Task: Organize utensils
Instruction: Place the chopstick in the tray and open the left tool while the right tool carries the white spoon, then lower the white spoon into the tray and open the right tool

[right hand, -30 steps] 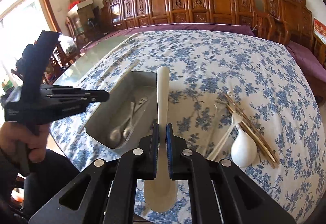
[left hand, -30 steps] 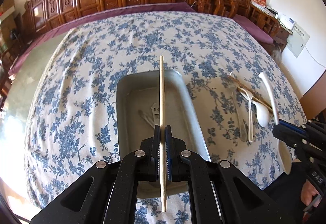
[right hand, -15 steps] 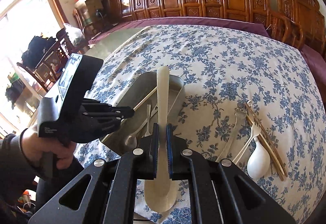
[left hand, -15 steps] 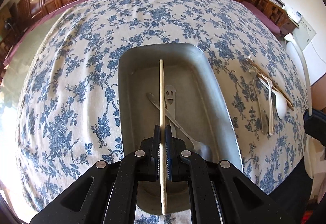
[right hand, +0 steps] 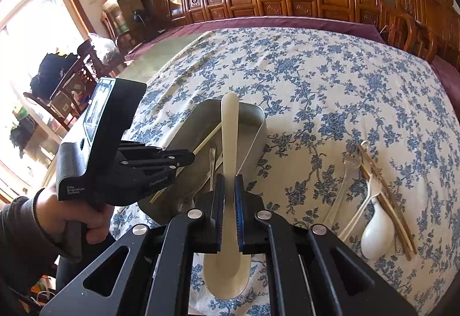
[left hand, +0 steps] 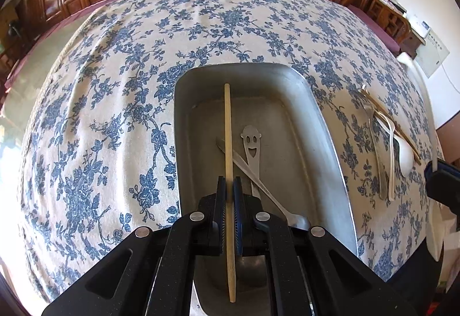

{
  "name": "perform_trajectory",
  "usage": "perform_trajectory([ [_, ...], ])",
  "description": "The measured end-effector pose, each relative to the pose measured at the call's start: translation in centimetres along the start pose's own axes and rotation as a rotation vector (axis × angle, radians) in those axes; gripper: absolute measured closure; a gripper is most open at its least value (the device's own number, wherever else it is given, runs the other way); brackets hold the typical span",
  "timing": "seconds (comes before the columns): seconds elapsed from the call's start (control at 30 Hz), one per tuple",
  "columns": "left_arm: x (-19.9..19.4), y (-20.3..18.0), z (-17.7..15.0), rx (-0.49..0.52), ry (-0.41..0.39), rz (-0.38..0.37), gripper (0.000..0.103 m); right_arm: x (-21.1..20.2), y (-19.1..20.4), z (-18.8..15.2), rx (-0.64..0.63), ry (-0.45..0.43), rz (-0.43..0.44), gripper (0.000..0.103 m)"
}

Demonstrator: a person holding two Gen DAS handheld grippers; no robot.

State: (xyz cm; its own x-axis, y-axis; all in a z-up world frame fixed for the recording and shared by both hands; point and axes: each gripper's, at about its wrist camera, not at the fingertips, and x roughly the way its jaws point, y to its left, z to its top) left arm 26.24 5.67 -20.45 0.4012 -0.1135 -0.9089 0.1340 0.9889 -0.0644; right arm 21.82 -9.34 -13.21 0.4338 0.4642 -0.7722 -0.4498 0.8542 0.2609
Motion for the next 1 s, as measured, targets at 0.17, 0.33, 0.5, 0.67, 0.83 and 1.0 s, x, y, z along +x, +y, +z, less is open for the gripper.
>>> perform_trajectory([
  [0.17,-1.3,0.7,0.1,-0.018,-0.027,-0.022,0.099,1.3,0.6,0.6,-0.002,0.016,0.008,0.094],
  [0.33,-4.2,1.6,-0.3,-0.03,-0.087,-0.033,0.099,2.8,1.5,1.5,0.003,0.023,0.021,0.094],
  [0.5,-6.6,3.0,-0.6,-0.056,-0.134,-0.026,0.099,4.4,2.5,2.3,0.013,0.021,0.04,0.094],
  [0.67,-8.4,4.1,-1.0,-0.061,-0.17,-0.012,0.099,6.6,2.7,2.7,0.064,0.038,0.051,0.094],
  [0.83,-9.5,4.4,-1.2,-0.06,-0.186,-0.016,0.099,9.1,2.4,2.4,0.096,0.068,0.02,0.094],
  [1.0,-10.3,4.5,-1.5,-0.058,-0.206,-0.011,0.099,10.7,2.5,2.2,0.096,0.084,-0.021,0.094],
])
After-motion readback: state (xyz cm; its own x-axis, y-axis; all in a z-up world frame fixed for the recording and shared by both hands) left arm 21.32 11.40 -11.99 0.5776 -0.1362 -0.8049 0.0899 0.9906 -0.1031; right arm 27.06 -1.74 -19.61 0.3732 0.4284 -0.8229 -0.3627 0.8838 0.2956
